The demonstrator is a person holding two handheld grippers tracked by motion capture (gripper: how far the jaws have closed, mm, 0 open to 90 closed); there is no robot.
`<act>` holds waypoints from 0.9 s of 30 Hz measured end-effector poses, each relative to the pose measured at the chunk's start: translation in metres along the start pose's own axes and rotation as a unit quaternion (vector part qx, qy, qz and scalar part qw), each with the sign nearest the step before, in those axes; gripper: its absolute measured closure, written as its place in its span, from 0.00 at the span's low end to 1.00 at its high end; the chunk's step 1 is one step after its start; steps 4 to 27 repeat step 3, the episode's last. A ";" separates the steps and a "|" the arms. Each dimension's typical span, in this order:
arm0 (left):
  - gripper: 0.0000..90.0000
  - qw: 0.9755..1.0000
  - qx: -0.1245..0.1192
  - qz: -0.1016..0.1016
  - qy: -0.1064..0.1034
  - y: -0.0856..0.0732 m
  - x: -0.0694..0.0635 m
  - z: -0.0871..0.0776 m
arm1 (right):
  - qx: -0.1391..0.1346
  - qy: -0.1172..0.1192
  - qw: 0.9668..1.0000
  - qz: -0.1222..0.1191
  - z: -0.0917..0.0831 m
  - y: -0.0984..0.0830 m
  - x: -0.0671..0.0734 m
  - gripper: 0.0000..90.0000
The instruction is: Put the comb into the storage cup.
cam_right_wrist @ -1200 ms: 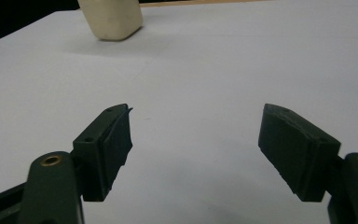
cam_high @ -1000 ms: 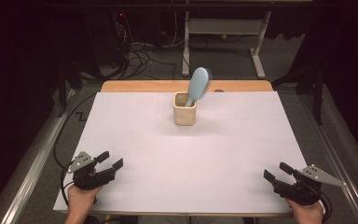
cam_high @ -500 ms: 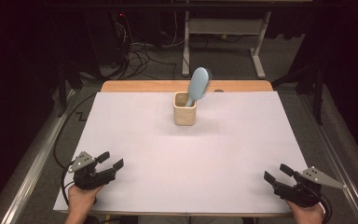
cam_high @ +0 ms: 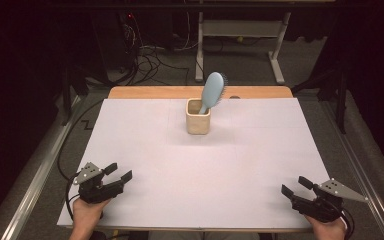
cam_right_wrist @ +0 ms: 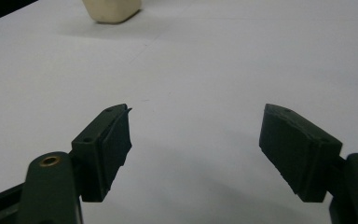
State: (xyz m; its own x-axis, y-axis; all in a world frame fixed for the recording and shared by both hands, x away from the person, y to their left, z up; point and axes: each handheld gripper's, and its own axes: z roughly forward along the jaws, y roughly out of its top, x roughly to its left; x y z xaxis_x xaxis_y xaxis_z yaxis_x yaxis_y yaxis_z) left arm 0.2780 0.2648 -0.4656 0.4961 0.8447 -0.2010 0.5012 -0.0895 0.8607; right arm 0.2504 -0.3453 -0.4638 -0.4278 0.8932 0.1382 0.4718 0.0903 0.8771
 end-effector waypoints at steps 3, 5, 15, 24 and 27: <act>0.35 1.000 0.000 0.001 -0.001 0.000 0.000 0.000 | 0.000 -0.001 1.000 -0.001 0.000 0.000 0.000 0.28; 0.35 1.000 0.000 0.001 -0.001 0.000 0.000 0.000 | 0.000 -0.001 1.000 -0.001 0.000 0.000 0.000 0.28; 0.35 1.000 0.000 0.001 -0.001 0.000 0.000 0.000 | 0.000 -0.001 1.000 -0.001 0.000 0.000 0.000 0.28; 0.35 1.000 0.000 0.001 -0.001 0.000 0.000 0.000 | 0.000 -0.001 1.000 -0.001 0.000 0.000 0.000 0.28; 0.35 1.000 0.000 0.001 -0.001 0.000 0.000 0.000 | 0.000 -0.001 1.000 -0.001 0.000 0.000 0.000 0.28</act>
